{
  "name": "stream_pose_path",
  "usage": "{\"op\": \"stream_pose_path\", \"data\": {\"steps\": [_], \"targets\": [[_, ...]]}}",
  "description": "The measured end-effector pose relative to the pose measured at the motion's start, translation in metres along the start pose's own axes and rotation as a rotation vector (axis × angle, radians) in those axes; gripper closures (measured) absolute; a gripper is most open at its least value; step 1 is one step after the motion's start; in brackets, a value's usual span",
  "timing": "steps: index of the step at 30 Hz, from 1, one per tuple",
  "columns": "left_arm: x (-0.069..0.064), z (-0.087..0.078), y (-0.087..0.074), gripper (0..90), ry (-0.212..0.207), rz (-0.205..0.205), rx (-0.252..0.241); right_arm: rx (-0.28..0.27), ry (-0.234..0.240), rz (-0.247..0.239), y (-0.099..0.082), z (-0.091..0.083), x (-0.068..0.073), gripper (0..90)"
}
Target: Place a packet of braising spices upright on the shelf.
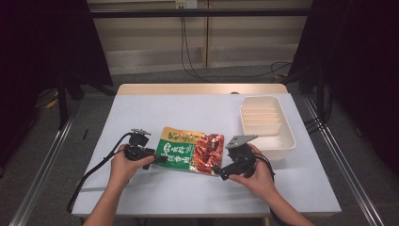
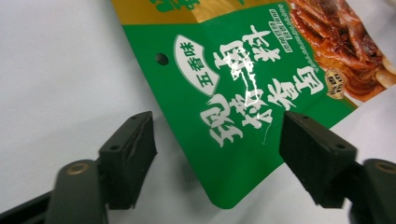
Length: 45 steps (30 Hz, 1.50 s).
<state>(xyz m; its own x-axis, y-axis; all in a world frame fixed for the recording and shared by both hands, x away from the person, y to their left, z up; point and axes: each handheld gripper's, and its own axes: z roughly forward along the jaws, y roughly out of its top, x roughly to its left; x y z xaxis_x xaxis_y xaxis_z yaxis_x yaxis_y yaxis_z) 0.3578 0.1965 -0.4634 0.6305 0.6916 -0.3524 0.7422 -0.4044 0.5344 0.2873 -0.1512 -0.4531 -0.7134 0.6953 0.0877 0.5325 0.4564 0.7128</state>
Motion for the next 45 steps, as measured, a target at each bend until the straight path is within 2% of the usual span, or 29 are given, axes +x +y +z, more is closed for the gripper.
{"op": "stream_pose_path", "data": {"steps": [8,10,11,12,14,15,17,18,19,20,21,22,24,25,27,29,30,31,33,36,37,40,41,43,45], "targets": [[0.0,0.003,0.003,34.5,-0.023,0.009,0.002,-0.01,0.005,-0.002,0.001,-0.002,-0.001,3.6],[0.0,0.004,0.005,35.7,-0.056,-0.042,-0.014,-0.008,0.005,0.002,0.001,-0.002,-0.001,3.6],[0.0,0.004,0.005,36.4,-0.056,-0.042,-0.014,-0.008,0.005,0.002,0.001,-0.002,-0.001,3.6],[0.0,0.005,0.006,36.4,-0.075,-0.066,-0.023,-0.011,0.001,0.003,0.001,-0.002,-0.001,3.6],[-0.001,0.006,0.008,44.1,-0.094,-0.075,-0.011,-0.009,0.003,0.003,0.001,-0.003,-0.001,3.6],[-0.003,0.007,0.008,46.2,-0.101,-0.105,-0.03,-0.011,0.002,0.003,0.001,-0.002,-0.001,3.6],[-0.003,0.007,0.009,48.5,-0.107,-0.113,-0.03,-0.011,0.003,0.0,0.002,-0.002,-0.001,3.6],[-0.002,0.006,0.009,55.8,-0.105,-0.108,-0.023,-0.012,0.004,0.0,0.002,-0.002,-0.001,3.7],[-0.002,0.006,0.009,55.8,-0.105,-0.117,-0.021,-0.012,0.004,0.0,0.002,-0.002,-0.001,3.7],[-0.003,0.007,0.01,63.1,-0.095,-0.137,-0.032,-0.011,0.005,-0.001,0.002,-0.002,-0.001,3.6],[-0.003,0.007,0.01,63.1,-0.098,-0.143,-0.034,-0.012,0.004,0.0,0.001,-0.001,-0.001,3.6],[-0.002,0.006,0.01,66.5,-0.1,-0.125,-0.019,-0.008,0.004,-0.003,0.002,-0.001,-0.001,3.6],[-0.004,0.006,0.011,79.7,-0.095,-0.124,-0.007,-0.009,0.005,-0.008,0.002,0.0,0.0,3.6],[-0.005,0.005,0.011,79.7,-0.099,-0.128,0.005,-0.01,0.007,-0.008,0.002,0.0,0.0,3.6],[-0.006,0.004,0.012,87.5,-0.107,-0.141,-0.002,-0.007,0.005,-0.006,0.002,0.0,0.0,3.7],[-0.007,0.001,0.013,88.9,-0.117,-0.143,-0.007,-0.005,0.013,-0.007,0.002,0.0,0.0,3.7],[-0.008,0.0,0.014,89.8,-0.108,-0.132,-0.017,-0.007,0.008,-0.009,0.002,0.0,0.001,3.6],[-0.012,-0.003,0.017,90.0,-0.108,-0.141,-0.036,-0.008,0.014,-0.011,0.003,0.0,0.001,3.6],[-0.012,-0.007,0.02,90.0,-0.122,-0.129,-0.033,-0.012,0.016,-0.013,0.004,-0.001,0.001,3.6],[-0.017,-0.011,0.023,90.0,-0.101,-0.138,-0.044,-0.008,0.012,-0.01,0.005,-0.003,0.001,3.6],[-0.018,-0.018,0.028,90.0,-0.093,-0.096,-0.013,-0.017,0.025,-0.016,0.005,-0.003,-0.001,3.6],[-0.021,-0.024,0.032,90.0,-0.105,-0.108,-0.019,-0.009,0.017,-0.015,0.005,-0.002,0.0,3.4],[-0.025,-0.029,0.036,90.0,-0.091,-0.088,-0.005,-0.003,0.02,-0.014,0.005,-0.002,0.001,3.4],[-0.027,-0.032,0.039,90.0,-0.093,-0.095,-0.005,-0.001,0.022,-0.015,0.005,-0.001,0.002,3.5],[-0.029,-0.04,0.045,90.0,-0.096,-0.076,0.014,-0.001,0.031,-0.022,0.006,0.0,0.004,3.4]]}}
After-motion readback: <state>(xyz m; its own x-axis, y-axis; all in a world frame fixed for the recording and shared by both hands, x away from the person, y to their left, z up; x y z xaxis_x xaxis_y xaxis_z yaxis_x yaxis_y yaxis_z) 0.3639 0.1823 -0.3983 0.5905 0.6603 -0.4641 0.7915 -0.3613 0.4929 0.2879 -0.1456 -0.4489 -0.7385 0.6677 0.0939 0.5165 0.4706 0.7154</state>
